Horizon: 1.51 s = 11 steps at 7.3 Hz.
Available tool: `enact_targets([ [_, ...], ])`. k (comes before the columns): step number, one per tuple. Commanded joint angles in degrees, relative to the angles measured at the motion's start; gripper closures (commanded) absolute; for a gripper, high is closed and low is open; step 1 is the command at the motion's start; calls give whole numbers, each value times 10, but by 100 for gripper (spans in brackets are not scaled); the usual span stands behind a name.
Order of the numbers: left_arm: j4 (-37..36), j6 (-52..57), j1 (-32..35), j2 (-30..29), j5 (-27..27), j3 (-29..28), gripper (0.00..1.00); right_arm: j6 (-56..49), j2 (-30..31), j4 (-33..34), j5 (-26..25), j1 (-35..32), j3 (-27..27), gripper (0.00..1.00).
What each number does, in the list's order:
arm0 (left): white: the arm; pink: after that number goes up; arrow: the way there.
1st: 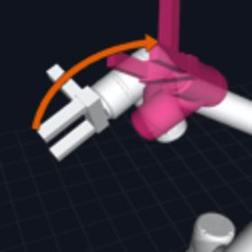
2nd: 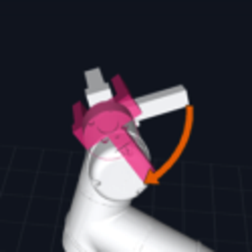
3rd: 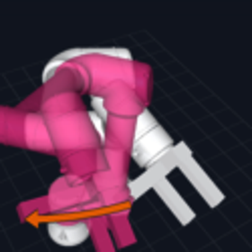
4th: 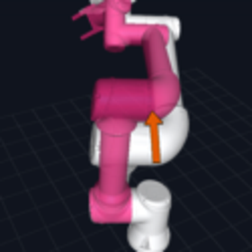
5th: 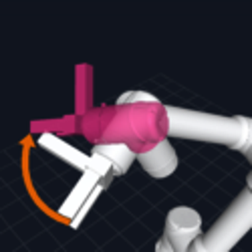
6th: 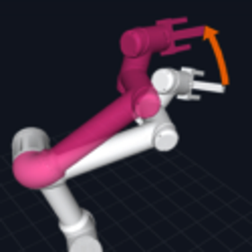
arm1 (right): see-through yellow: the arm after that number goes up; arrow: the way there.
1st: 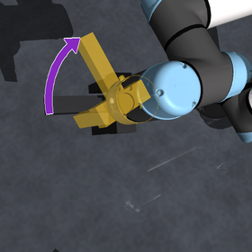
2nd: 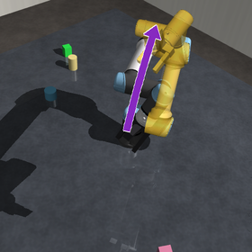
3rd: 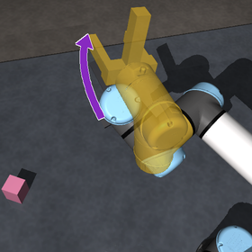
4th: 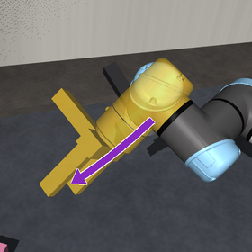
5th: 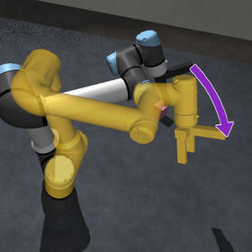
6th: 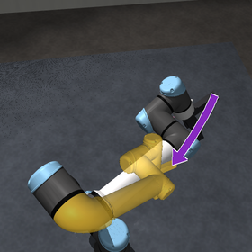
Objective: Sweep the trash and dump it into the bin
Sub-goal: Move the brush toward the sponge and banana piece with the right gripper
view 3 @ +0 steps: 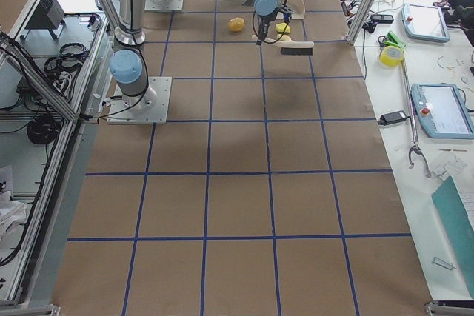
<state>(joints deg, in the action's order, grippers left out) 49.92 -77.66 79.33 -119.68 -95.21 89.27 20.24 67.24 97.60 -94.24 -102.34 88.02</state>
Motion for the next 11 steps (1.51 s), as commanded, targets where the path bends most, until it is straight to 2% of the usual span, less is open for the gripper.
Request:
enact_targets([
  [1, 2, -4, -1, -9, -23, -1, 0, 65, -29, 3, 17, -34, -15, 95],
  [3, 3, -4, -1, -20, -21, 0, 0, 77, -82, 1, 55, -77, -64, 94],
  [5, 4, -4, -1, -26, -23, -1, 1, 77, -91, -1, 49, -83, -70, 94],
  [6, 4, -2, -1, -27, -24, 0, 5, 77, -91, -1, 44, -83, -70, 94],
  [7, 4, -4, -1, -27, -20, 5, 53, 77, -91, -2, 44, -83, -73, 94],
  [8, 4, -2, -1, -19, -17, 2, 97, 77, -88, -6, 32, -83, -79, 94],
  [10, 1, 1, 0, -15, -15, 6, 100, 64, -88, -44, 8, -78, -110, 99],
  [11, 0, 1, 0, -10, 8, 6, 100, 54, -87, -57, 4, -75, -107, 100],
])
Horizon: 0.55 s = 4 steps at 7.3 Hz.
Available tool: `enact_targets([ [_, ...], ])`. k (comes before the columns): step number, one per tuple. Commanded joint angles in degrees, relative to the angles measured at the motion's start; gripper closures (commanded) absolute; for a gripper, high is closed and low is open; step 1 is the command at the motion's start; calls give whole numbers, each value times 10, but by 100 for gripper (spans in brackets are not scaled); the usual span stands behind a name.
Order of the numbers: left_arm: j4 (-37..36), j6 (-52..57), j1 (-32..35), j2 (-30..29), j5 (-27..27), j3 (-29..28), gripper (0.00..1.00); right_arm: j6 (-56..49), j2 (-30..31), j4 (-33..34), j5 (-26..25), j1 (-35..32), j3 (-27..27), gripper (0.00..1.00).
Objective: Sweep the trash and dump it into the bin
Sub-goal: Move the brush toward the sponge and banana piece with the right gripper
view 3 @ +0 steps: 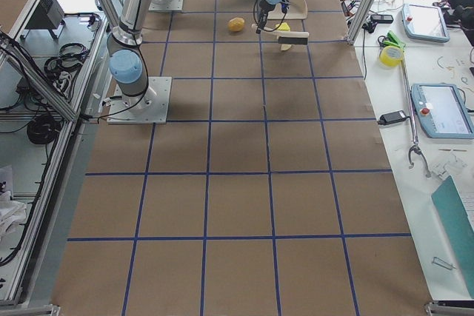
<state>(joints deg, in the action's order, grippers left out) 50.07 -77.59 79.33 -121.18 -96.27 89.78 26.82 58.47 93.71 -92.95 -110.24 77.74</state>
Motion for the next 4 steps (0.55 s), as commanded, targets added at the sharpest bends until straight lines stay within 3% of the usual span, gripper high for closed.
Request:
enact_targets([
  [1, -2, 5, 0, 8, 15, 0, 100, -14, 1, -35, -35, 4, 0, 100],
  [3, -3, 6, 4, 9, -2, 2, 100, -15, 2, -39, -41, 4, 8, 99],
  [4, -10, 2, 7, 5, -38, 3, 100, -12, 5, -34, -39, 4, 33, 99],
])
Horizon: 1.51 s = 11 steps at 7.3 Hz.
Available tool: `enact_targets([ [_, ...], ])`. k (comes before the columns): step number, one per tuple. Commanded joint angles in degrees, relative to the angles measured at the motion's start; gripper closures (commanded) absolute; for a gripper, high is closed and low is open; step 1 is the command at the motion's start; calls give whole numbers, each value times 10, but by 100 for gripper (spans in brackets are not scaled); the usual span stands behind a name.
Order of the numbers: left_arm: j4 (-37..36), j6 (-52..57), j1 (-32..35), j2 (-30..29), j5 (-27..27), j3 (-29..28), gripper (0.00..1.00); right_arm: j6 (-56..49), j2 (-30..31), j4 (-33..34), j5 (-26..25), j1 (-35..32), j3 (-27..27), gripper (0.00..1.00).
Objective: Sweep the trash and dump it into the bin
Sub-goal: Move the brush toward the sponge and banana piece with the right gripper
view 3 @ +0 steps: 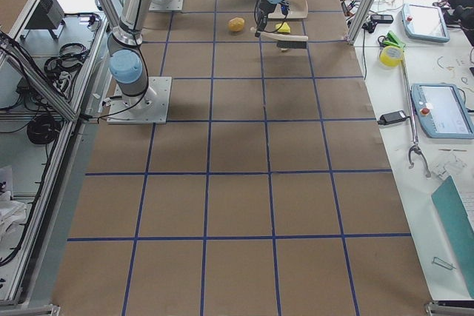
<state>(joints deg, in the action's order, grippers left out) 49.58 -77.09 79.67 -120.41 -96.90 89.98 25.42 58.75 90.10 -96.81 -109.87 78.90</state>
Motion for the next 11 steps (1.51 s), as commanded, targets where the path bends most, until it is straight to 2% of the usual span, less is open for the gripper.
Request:
enact_targets([
  [1, -8, -5, 9, -1, -40, 2, 100, 9, 6, 3, 1, 0, 34, 99],
  [2, -12, -6, 23, -1, -63, 2, 100, 17, 6, 4, 2, 0, 34, 99],
  [4, -12, -31, 35, -9, -72, 3, 100, 23, 4, 6, 7, -5, 35, 99],
  [6, -12, -45, 47, -11, -89, 3, 100, 47, -9, 24, 56, -24, 31, 99],
  [8, -12, -46, 49, -13, -90, 3, 100, 48, -31, 48, 62, -39, 15, 99],
  [9, -12, -46, 49, -13, -90, 3, 100, 50, -41, 53, 99, -42, 9, 99],
  [10, -12, -46, 49, -13, -90, 3, 100, 57, -53, 68, 125, -48, -6, 99],
  [11, -12, -45, 49, -13, -98, 2, 100, 64, -67, 69, 127, -58, -27, 99],
])
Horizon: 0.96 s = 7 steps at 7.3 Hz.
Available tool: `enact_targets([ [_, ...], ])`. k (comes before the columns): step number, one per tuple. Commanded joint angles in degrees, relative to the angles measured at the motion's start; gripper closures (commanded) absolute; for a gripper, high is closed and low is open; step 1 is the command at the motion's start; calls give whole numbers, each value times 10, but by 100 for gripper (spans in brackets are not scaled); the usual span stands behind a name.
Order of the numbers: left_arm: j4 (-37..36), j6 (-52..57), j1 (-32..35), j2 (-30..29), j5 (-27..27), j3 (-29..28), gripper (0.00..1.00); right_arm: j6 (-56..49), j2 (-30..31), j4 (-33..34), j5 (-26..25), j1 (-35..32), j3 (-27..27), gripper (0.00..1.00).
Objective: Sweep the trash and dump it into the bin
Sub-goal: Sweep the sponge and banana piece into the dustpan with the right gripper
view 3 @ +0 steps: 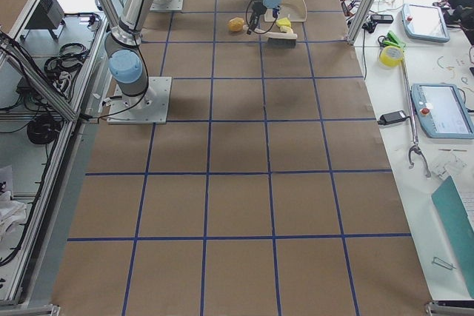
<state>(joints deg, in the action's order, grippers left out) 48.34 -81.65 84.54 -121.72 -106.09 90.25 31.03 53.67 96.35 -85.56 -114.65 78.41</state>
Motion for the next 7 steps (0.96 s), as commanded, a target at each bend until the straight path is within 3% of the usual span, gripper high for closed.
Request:
enact_targets([
  [1, 0, 1, 0, 0, -10, -1, 100, 8, -32, 7, 43, -13, -52, 99],
  [7, 0, -4, 0, 0, -8, -1, 100, 11, -125, 40, 127, -44, -188, 98],
])
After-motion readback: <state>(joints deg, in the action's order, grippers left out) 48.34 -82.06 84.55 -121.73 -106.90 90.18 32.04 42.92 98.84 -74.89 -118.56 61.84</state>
